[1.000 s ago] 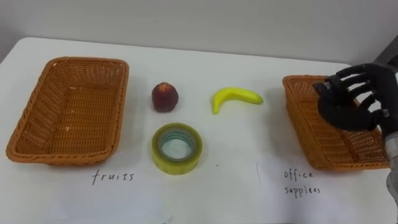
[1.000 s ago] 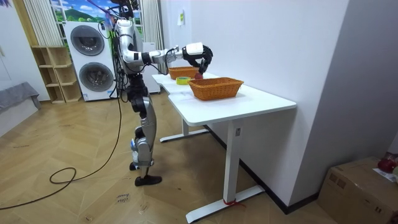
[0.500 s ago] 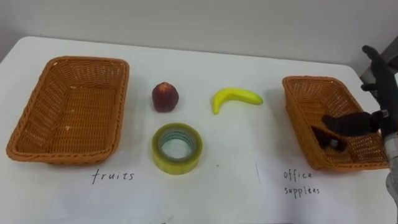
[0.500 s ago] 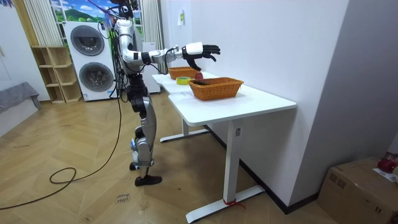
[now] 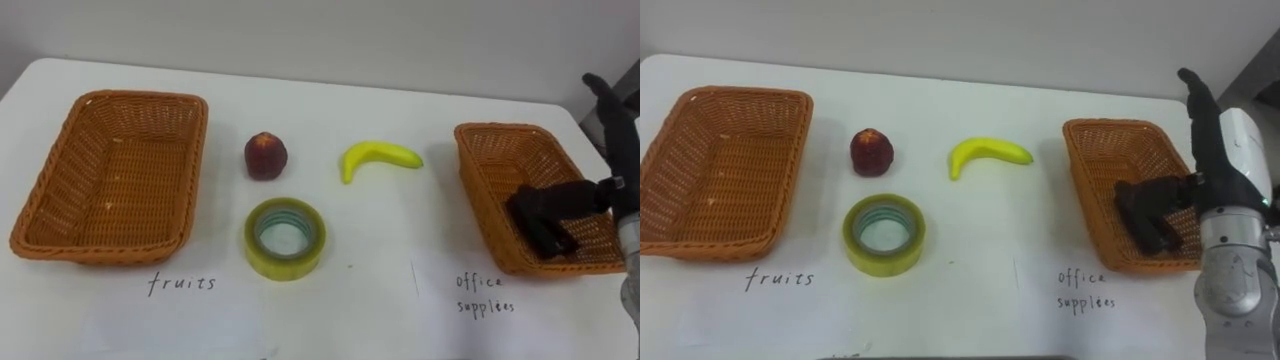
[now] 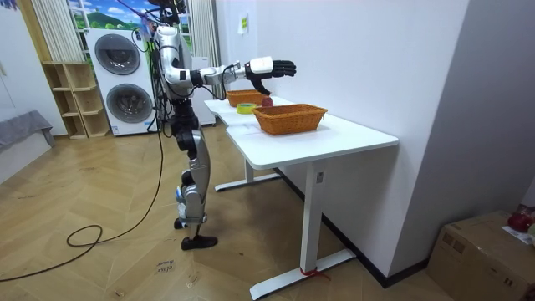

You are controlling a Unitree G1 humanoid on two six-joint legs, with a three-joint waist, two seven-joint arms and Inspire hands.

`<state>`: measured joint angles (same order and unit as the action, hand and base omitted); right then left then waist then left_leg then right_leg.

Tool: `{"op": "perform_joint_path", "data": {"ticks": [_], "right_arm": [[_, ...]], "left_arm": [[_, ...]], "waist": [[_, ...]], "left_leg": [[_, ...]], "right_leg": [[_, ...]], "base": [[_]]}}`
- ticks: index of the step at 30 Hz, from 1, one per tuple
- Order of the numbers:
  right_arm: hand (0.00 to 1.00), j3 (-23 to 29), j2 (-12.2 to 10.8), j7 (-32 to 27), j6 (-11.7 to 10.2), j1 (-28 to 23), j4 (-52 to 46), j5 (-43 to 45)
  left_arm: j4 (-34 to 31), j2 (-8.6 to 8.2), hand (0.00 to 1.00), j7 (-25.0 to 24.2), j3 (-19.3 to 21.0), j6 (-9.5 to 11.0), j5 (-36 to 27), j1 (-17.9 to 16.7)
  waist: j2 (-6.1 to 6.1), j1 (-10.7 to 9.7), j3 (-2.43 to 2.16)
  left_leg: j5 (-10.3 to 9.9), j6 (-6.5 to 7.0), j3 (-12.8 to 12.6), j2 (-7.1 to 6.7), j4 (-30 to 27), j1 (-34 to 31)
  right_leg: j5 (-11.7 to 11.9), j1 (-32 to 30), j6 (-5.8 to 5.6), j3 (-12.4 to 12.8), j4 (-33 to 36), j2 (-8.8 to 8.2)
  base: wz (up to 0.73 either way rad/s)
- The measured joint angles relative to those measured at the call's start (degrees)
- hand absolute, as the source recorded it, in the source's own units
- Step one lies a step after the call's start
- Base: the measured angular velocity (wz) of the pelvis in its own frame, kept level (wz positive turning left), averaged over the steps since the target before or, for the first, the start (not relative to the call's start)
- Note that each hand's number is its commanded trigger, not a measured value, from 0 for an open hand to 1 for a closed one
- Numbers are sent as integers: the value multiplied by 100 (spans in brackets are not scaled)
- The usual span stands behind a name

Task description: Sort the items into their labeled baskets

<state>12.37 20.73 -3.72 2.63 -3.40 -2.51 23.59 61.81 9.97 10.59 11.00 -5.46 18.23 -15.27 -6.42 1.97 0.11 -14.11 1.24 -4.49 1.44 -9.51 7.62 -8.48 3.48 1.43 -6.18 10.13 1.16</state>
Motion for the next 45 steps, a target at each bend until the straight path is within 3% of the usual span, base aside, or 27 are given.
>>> {"op": "perform_joint_path", "data": {"ticks": [26,35,41,45], "right_arm": [[0,-1,0,-29,0,10,-14,-135],[0,0,1,-277,0,674,-146,-130],[0,-94,1,-369,22,698,-530,-123],[0,-291,0,-390,21,698,-649,-116]], "left_arm": [[35,-1,0,64,-15,-3,-59,44],[-80,-6,0,125,-3,-47,-52,80],[-287,-32,0,125,-78,-83,-3,30],[-270,-31,0,125,-111,-74,-3,50]], "waist": [[-44,25,2],[-22,20,10],[31,78,-21],[58,147,-17]], "left_leg": [[0,0,0,-12,-17,0],[1,1,13,-11,-18,-62],[1,1,27,-17,-37,-80],[2,2,13,-7,-41,-61]], "right_leg": [[-1,-7,0,-13,59,-4],[-1,-62,-1,-17,52,-2],[-1,-61,-1,-33,53,-7],[-1,-54,-1,-27,53,-16]], "base": [[0],[1],[3],[-3]]}}
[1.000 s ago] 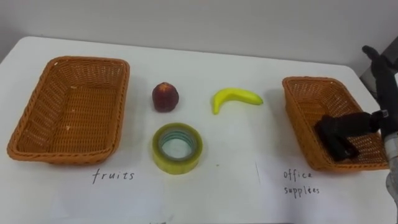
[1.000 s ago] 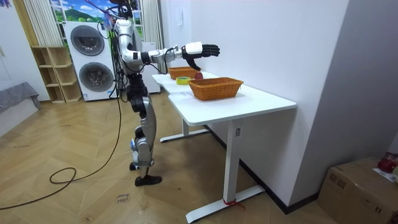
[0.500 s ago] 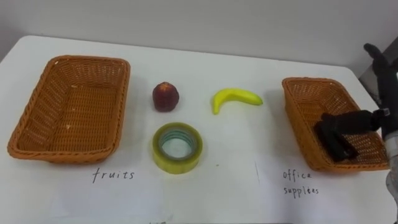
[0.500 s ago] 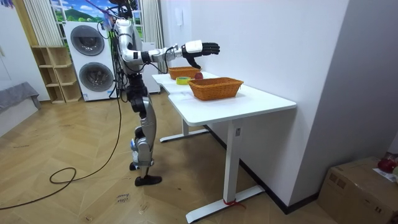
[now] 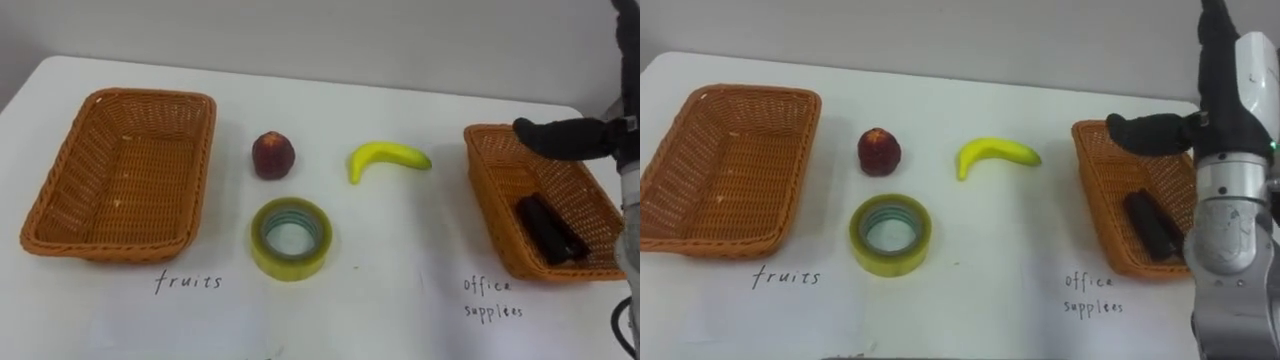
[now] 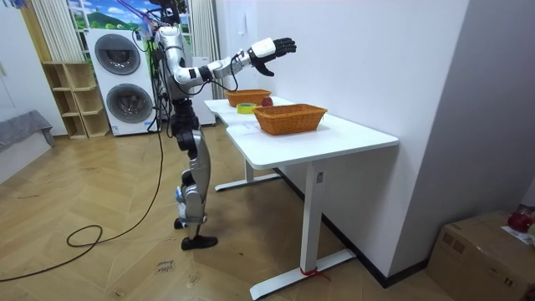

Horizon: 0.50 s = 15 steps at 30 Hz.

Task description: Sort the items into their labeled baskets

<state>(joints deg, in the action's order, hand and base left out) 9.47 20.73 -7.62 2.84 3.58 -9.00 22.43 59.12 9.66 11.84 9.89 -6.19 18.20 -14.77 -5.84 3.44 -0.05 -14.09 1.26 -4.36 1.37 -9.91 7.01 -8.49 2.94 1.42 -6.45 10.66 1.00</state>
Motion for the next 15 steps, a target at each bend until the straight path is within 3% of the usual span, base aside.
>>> {"op": "perform_joint_path", "data": {"ticks": [8,10,15], "right_arm": [[0,-211,-15,130,51,104,-93,36],[0,-252,-39,287,56,175,-119,12],[0,-394,-115,478,57,342,-124,-128]], "left_arm": [[73,-16,0,-62,-16,-18,2,45],[69,-15,0,-124,-25,-16,16,54],[55,-12,0,-145,-211,-24,16,60]], "waist": [[24,28,26],[25,140,25],[58,193,42]], "left_leg": [[6,10,184,-9,-83,-88],[6,10,218,-17,-80,-120],[7,12,310,-70,-107,-151]], "right_leg": [[-1,9,-1,-156,11,-74],[-1,20,-1,-187,0,-72],[-1,47,-2,-293,-10,-65]], "base": [[9],[8],[12]]}}
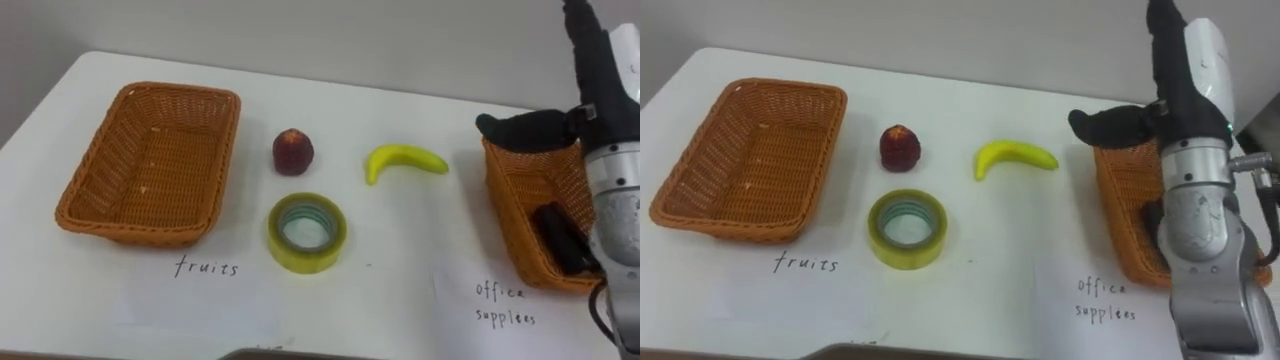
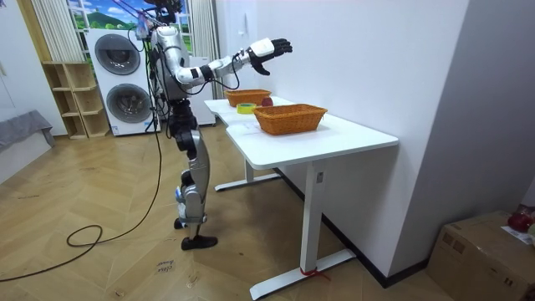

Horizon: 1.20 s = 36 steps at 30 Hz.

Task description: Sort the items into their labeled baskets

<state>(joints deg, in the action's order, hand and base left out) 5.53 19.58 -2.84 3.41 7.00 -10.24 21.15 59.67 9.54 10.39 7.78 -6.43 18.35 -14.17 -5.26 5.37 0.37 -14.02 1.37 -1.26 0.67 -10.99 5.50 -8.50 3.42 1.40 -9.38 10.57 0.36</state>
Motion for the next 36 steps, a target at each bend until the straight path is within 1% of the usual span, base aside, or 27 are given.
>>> {"op": "perform_joint_path", "data": {"ticks": [4,5,6,8,10,11,12,15,16,18,20,22,24,29,30,32,35,36], "right_arm": [[0,-61,-96,47,-5,66,1,-122],[0,-84,-115,47,-5,66,1,-156],[0,-191,-123,42,-5,66,1,-257],[0,-406,-124,46,-4,65,2,-434],[0,-734,-124,49,-4,65,4,-619],[0,-817,-124,49,-4,65,7,-622],[0,-945,-127,49,-5,66,8,-639],[0,-1116,-127,49,-5,66,31,-738],[0,-1167,-135,49,-5,66,33,-738],[0,-1288,-140,50,-5,66,35,-740],[0,-1391,-165,73,-5,66,35,-762],[0,-1437,-298,123,-5,65,37,-765],[0,-1445,-395,188,-7,65,61,-771],[0,-1471,-515,241,-7,66,119,-765],[0,-1547,-520,237,-7,65,150,-781],[0,-1642,-531,240,-6,65,200,-811],[0,-1800,-570,248,-6,65,502,-809],[0,-1813,-631,274,22,65,634,-790]], "left_arm": [[-6,2,0,-73,-30,4,20,-9],[-6,2,0,-82,-35,4,20,-9],[-6,9,0,-84,-99,4,22,-6],[-5,13,0,-85,-191,4,39,18],[-19,16,0,-84,-297,10,42,20],[-20,17,0,-84,-310,16,43,20],[-19,17,0,-84,-322,17,42,41],[-18,18,0,-79,-348,29,41,77],[-16,17,0,-75,-351,28,40,75],[-13,18,0,-74,-353,26,32,62],[-12,17,0,-74,-354,24,31,66],[-43,5,0,-72,-355,23,14,77],[-44,1,0,-71,-355,24,10,90],[-46,-18,0,-75,-369,8,11,60],[-46,-19,0,-83,-373,-17,7,42],[-53,-23,0,-85,-368,-75,-6,2],[-21,-45,0,-85,-360,-75,-3,7],[-8,-55,0,-85,-356,-75,-3,13]], "waist": [[72,12,37],[79,24,41],[74,68,34],[81,104,36],[90,148,8],[88,177,-6],[66,230,-41],[22,305,-72],[14,326,-77],[2,356,-81],[-24,383,-65],[-31,416,-41],[-12,428,-26],[65,472,15],[80,474,18],[80,485,5],[80,543,-12],[65,568,-21]], "left_leg": [[4,6,74,-9,-2,2],[4,6,76,-8,-2,2],[4,6,73,-6,4,3],[4,6,48,-1,23,1],[6,4,23,8,33,-2],[12,3,14,8,35,-9],[30,3,8,8,40,-15],[34,5,12,17,38,-17],[34,5,8,41,39,-15],[35,6,2,41,39,-13],[35,5,-2,41,37,-13],[36,5,2,40,33,-32],[35,4,9,42,55,-67],[58,-6,20,38,56,-159],[58,-7,29,33,58,-169],[66,-16,29,17,45,-185],[77,-15,53,12,40,-185],[77,-14,63,10,40,-190]], "right_leg": [[-1,38,-1,-83,-6,-12],[-1,38,-2,-89,-6,-12],[-1,30,-2,-88,-5,-9],[-1,11,-1,-78,-5,-6],[-1,-15,-1,-48,-3,-4],[-1,-36,-1,-36,-1,-6],[-1,-56,-1,-19,-2,-13],[-1,-55,-1,-25,-6,-29],[0,-53,-1,-24,-7,-31],[0,-50,-1,-26,-8,-32],[0,-46,-2,-23,-9,-32],[1,-50,-2,-28,-13,-24],[2,-67,-2,-58,-13,-15],[10,-161,4,-93,-4,-15],[9,-170,4,-107,-6,-11],[10,-201,5,-128,-5,-9],[9,-193,4,-152,-13,-25],[9,-192,4,-159,-28,-27]], "base": [[11],[0],[-4],[-7],[-7],[-7],[-4],[0],[0],[0],[0],[0],[5],[2],[3],[0],[0],[0]]}}
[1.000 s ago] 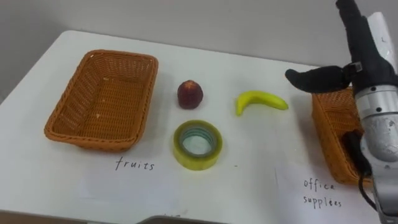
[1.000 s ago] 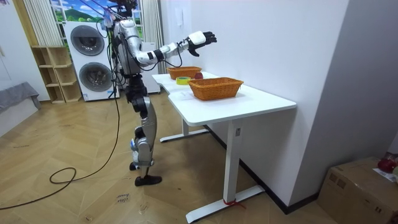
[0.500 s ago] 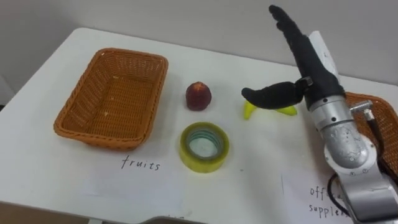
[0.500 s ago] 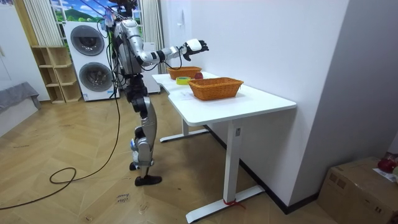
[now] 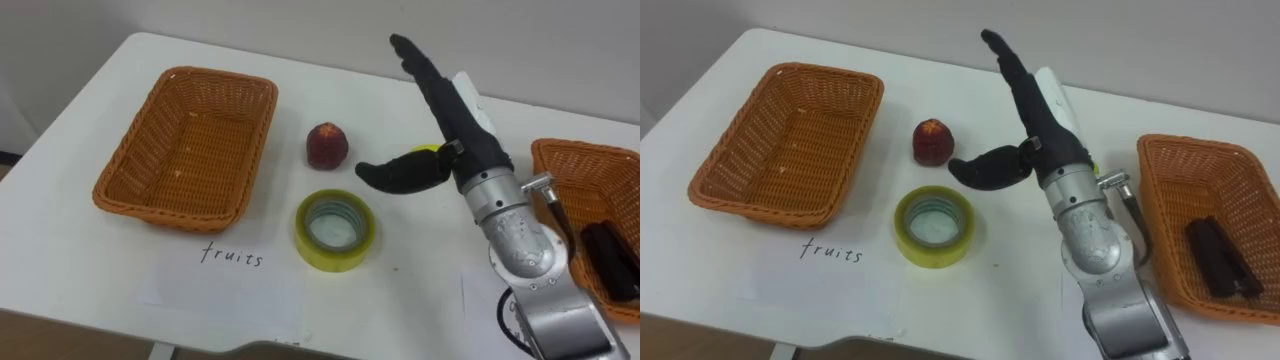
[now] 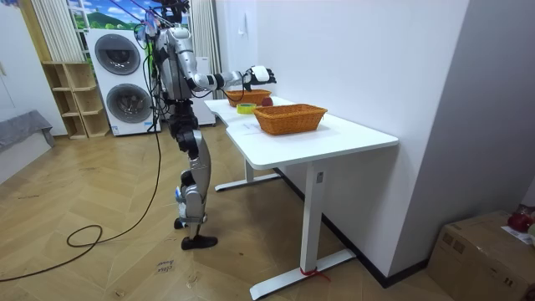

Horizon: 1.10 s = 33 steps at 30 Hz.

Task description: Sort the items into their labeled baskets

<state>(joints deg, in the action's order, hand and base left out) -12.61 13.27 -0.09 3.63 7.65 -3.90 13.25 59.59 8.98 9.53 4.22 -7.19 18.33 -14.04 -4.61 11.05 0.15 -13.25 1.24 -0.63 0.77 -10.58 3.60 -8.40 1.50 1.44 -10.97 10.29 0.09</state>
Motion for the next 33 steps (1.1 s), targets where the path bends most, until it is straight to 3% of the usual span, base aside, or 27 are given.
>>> {"op": "perform_joint_path", "data": {"ticks": [6,14,26,30,33], "right_arm": [[0,-61,-7,28,17,0,119,5],[0,-214,2,1,19,2,503,48],[0,-364,-3,-168,35,2,569,81],[0,-485,-7,-175,35,2,572,81],[0,-487,-7,-175,35,2,572,82]], "left_arm": [[-7,-15,0,1,8,-42,-1,-19],[8,-31,0,6,2,-94,-12,-19],[5,-64,0,158,-9,-160,-83,-48],[7,-63,0,158,-8,-160,-82,-39],[8,-63,0,158,-8,-161,-82,-46]], "waist": [[-60,35,-19],[-144,75,-10],[-107,186,23],[-115,203,66],[-120,204,70]], "left_leg": [[4,7,85,15,1,-7],[7,4,90,10,-9,-13],[7,6,88,-21,29,-11],[8,7,91,-25,31,-16],[8,7,92,-23,41,-19]], "right_leg": [[2,51,-3,-55,-71,-29],[2,64,-3,-78,-54,-26],[7,53,0,-64,-62,-1],[7,51,-1,-65,-65,-7],[6,47,-1,-74,-66,-5]], "base": [[6],[1],[0],[0],[0]]}}
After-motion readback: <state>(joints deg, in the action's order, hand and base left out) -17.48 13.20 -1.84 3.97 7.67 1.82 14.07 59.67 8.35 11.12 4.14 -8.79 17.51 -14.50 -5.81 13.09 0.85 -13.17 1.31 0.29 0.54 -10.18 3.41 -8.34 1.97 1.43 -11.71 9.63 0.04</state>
